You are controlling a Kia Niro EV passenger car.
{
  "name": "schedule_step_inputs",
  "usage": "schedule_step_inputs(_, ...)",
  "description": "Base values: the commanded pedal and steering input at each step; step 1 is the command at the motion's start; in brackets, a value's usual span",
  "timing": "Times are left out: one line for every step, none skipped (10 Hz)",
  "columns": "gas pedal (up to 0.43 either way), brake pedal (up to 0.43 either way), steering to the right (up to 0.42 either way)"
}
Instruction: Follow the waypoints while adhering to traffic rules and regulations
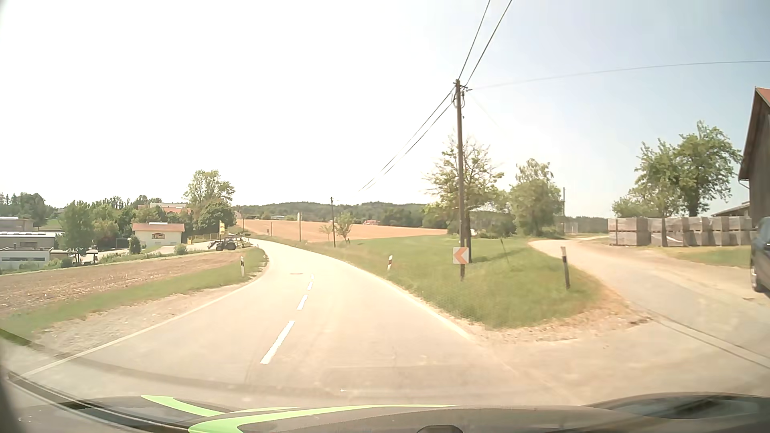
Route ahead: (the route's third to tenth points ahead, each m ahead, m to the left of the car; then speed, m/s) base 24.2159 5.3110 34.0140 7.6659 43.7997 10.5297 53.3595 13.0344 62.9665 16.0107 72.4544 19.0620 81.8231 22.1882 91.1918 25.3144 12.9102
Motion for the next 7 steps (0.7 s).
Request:
schedule_step_inputs(0.0,0.0,-0.068)
schedule_step_inputs(0.0,0.0,-0.062)
schedule_step_inputs(0.0,0.0,-0.052)
schedule_step_inputs(0.059,0.0,-0.046)
schedule_step_inputs(0.11,0.0,-0.044)
schedule_step_inputs(0.118,0.0,-0.042)
schedule_step_inputs(0.118,0.0,-0.039)
